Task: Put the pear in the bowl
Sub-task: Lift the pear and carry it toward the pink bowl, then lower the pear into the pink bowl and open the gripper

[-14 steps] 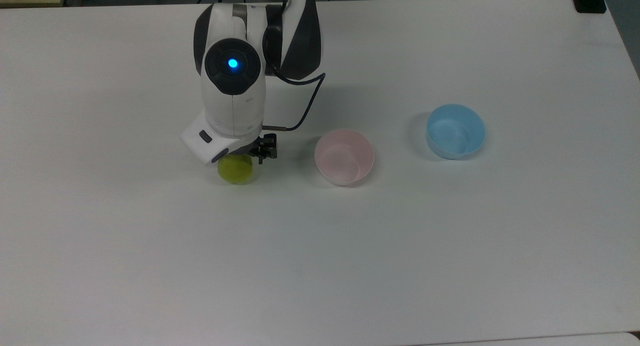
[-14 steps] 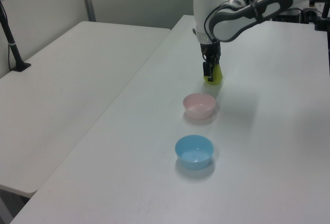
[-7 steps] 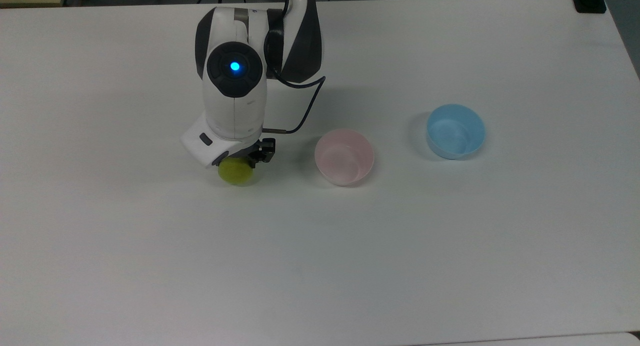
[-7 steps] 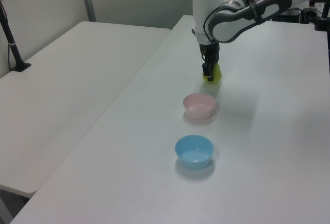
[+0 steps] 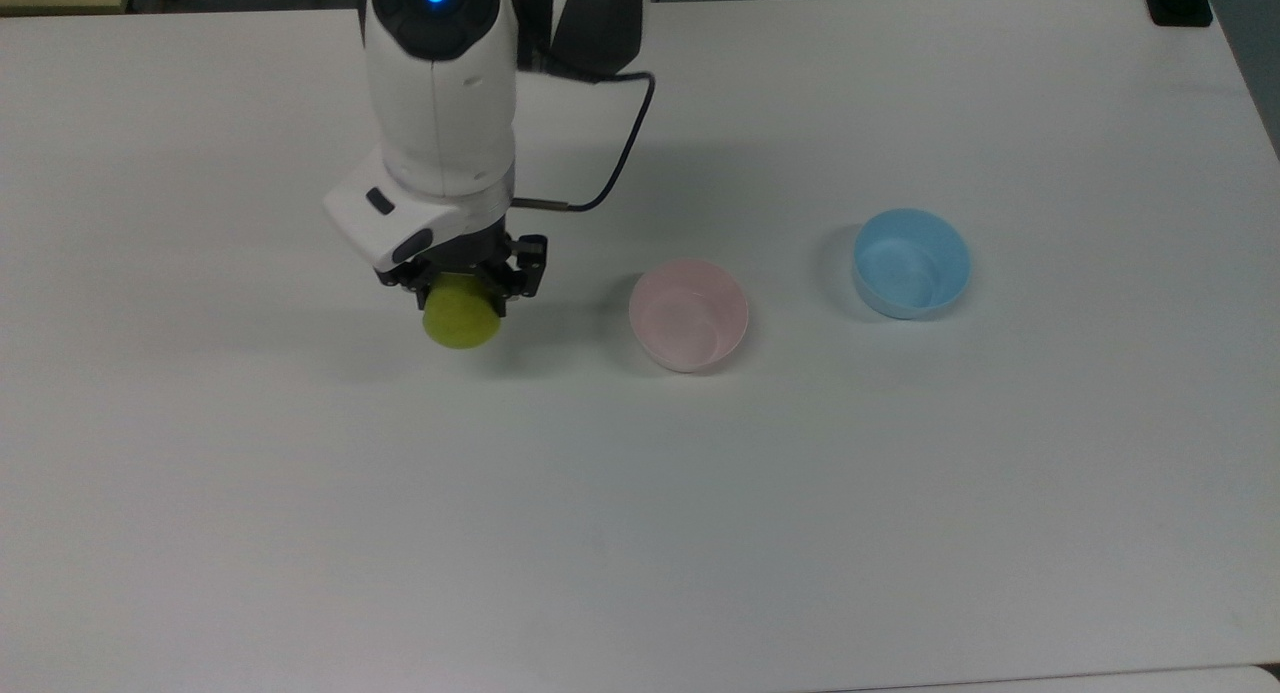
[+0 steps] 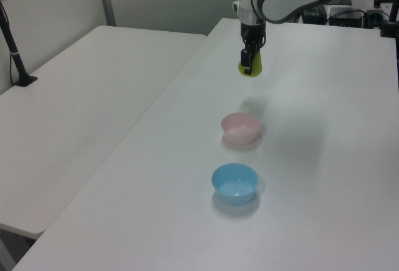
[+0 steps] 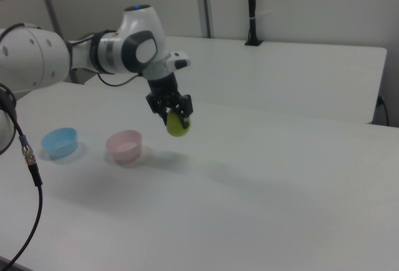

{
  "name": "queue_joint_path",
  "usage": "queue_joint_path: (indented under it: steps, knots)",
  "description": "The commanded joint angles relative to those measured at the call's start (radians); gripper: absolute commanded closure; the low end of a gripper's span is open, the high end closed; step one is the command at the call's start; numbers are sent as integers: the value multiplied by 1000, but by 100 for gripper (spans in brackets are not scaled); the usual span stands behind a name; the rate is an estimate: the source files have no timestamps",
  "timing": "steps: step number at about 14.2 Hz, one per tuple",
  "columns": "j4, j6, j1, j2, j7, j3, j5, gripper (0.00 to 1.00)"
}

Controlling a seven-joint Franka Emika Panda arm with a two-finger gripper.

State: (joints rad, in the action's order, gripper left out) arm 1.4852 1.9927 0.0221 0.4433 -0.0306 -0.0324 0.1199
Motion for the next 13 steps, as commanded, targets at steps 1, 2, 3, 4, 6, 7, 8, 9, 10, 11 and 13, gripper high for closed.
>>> queue_joint_path:
  steps: [1,2,3,4,6,7,8,9,10,11,13]
  knots:
    - [-32,-57,122,-17,0,-39,-52,85]
    - [-33,-64,169,-17,0,-61,-69,84]
    - [-33,-65,211,-15,-12,-78,-91,83]
    - [-33,-61,258,-9,-38,-84,-95,81]
    - [-29,-54,321,-2,-55,-84,-95,80]
    - [-29,-52,337,0,-64,-84,-95,79]
    - [-28,-52,348,14,-80,-78,-94,79]
    - [-26,-51,349,31,-90,-73,-91,78]
    - [-25,-49,352,56,-94,-72,-86,75]
    - [-23,-45,352,72,-94,-70,-83,75]
    - [-19,-22,352,84,-94,-70,-78,66]
